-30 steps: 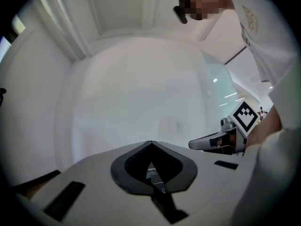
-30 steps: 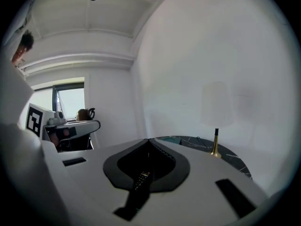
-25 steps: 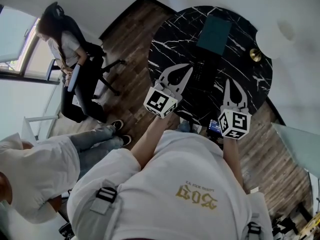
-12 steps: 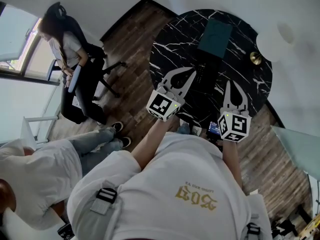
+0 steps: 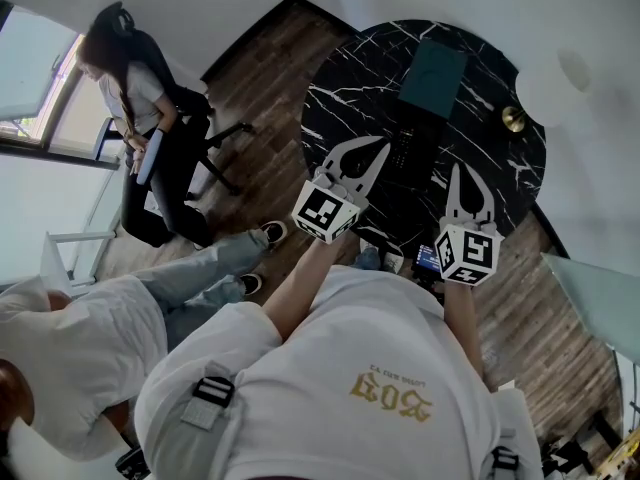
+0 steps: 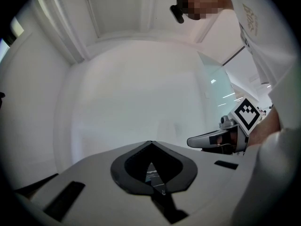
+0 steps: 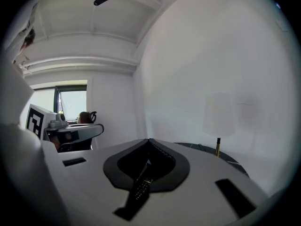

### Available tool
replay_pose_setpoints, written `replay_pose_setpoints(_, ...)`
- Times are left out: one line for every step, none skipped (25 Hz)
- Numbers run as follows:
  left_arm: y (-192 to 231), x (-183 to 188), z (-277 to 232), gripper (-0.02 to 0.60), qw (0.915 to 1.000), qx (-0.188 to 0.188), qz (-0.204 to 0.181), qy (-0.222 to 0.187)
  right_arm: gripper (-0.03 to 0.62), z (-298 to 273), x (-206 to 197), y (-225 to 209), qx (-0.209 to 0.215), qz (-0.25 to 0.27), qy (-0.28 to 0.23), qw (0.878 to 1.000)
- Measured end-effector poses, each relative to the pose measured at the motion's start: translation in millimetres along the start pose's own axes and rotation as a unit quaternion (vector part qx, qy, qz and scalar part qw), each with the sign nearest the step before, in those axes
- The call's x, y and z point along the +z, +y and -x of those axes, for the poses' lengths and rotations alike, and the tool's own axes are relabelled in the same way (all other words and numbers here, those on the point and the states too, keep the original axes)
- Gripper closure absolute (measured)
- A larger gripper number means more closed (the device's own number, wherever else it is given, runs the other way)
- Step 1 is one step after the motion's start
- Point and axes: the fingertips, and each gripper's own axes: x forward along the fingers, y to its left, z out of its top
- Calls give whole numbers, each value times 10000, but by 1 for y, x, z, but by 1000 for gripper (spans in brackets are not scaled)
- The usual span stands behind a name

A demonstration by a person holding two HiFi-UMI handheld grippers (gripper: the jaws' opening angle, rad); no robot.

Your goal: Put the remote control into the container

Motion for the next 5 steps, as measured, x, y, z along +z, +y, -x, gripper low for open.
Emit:
replay_pose_setpoints(2, 0, 0, 575, 10000, 23, 0, -2, 583, -1, -1, 0, 0, -4, 7, 10000)
replay_pose_setpoints(3, 0, 1, 575, 10000, 47, 7, -1, 583, -1, -1, 1, 1, -9, 12, 10000)
replay_pose_setpoints(5, -1, 1, 575, 10000, 66, 21, 3, 583, -2, -1, 1, 3, -15, 17, 10000)
replay_pose_setpoints(6, -1, 1, 575, 10000, 80, 37, 8, 583, -2, -1, 2, 4, -22, 21, 10000)
replay_pose_setpoints(8, -1, 1, 575, 9999, 93, 52, 13, 583, -3, -1, 2, 5, -28, 25, 10000)
